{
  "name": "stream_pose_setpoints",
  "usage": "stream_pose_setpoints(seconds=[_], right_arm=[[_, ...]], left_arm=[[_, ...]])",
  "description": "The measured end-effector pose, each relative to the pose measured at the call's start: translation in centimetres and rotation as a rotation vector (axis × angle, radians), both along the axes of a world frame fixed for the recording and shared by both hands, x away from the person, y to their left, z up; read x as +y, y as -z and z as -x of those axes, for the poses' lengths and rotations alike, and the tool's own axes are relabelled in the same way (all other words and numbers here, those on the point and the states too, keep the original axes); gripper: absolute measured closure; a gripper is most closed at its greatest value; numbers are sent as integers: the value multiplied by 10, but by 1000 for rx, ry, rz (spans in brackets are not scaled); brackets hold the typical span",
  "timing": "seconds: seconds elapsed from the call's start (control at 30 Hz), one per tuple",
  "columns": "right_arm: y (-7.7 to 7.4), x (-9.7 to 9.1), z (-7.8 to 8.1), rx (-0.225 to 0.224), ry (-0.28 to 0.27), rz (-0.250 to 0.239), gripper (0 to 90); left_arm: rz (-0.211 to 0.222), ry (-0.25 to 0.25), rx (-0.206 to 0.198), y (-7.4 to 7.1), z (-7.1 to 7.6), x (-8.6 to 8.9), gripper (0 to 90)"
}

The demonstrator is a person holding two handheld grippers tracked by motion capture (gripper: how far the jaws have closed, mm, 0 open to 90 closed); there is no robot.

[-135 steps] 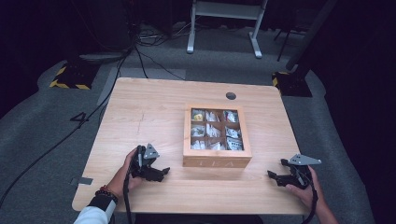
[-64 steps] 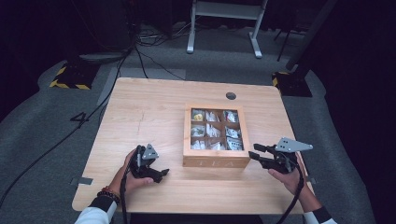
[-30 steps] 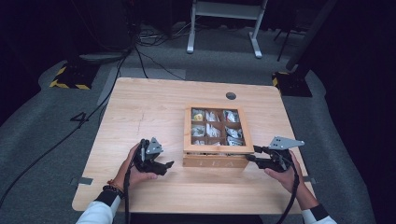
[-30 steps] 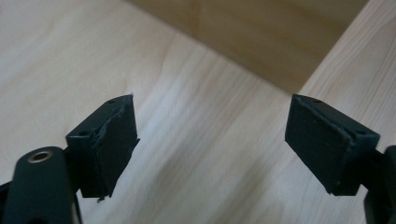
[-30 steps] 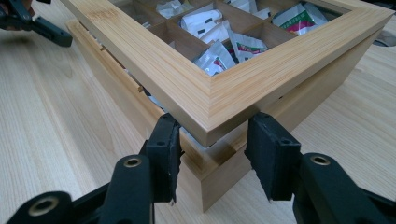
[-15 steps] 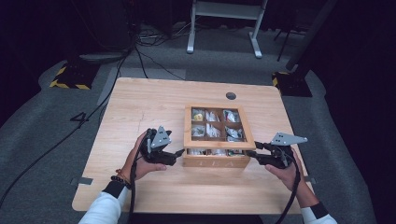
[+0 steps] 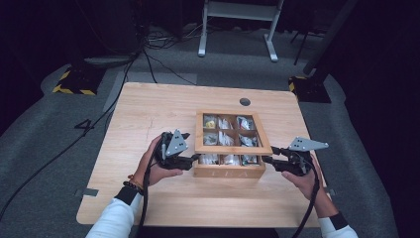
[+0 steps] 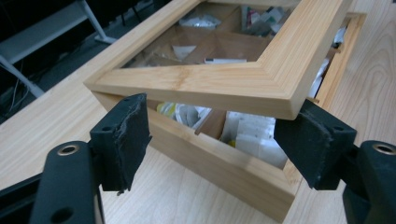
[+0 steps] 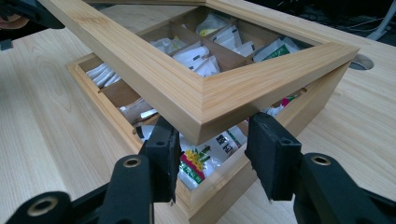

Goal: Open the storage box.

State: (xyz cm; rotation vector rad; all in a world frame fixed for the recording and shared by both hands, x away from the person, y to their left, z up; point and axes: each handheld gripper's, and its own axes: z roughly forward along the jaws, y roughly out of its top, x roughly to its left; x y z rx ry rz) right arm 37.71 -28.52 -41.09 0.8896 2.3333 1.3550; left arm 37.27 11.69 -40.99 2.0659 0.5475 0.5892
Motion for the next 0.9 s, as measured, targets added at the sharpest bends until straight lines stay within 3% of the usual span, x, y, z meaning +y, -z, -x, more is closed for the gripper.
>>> stream_pose_setpoints(seconds=[0.17, 0.4, 0.9], right_arm=[[-3, 0, -2, -8, 1, -6, 552], [-7, 0, -6, -17, 6, -18, 557], [-20, 1, -14, -48, 10, -58, 548]], left_arm=[[-1, 19, -21, -5, 0, -4, 283], [-25, 54, -58, -12, -3, -8, 383], [-16, 68, -134, -30, -13, -10, 464]])
